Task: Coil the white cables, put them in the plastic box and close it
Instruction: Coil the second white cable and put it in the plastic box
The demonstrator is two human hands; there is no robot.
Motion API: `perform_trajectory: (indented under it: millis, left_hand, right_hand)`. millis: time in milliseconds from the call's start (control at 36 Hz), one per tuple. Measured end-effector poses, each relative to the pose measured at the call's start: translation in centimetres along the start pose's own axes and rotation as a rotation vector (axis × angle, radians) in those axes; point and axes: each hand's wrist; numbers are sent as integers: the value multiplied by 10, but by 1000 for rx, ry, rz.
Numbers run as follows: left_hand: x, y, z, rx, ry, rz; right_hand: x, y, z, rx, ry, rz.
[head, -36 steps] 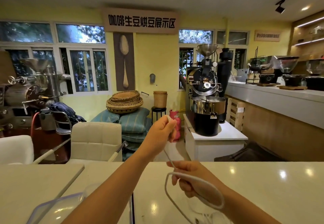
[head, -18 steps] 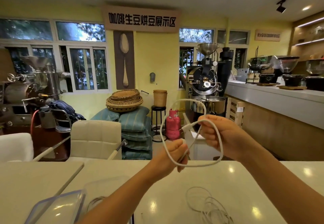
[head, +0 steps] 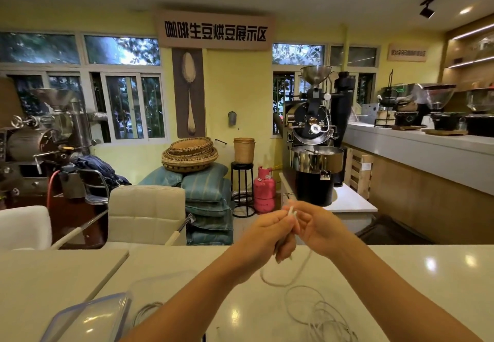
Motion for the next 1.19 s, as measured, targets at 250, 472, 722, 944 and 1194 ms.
perform_trajectory:
  millis: [250, 472, 722, 944, 1194]
  left_hand:
    - [-6, 6, 1, 33, 22, 28]
    - [-17, 22, -2, 120, 65, -5]
    - [-36, 31, 7, 243, 171, -71]
    - [-40, 14, 23, -68, 320, -66]
    - [-35, -22, 25, -225, 344, 22]
  right_hand:
    - [-2, 12, 6, 204, 224, 112]
    - [10, 9, -6, 263, 115, 179]
    - [37, 26, -23, 698, -50, 229]
    - [54, 35, -18, 513, -130, 93]
    - [75, -3, -17, 227, -392, 107]
Point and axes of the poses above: each hand's wrist, its own x-axis away from the middle knuckle, its own z-axis out of the back of the hand, y = z × x
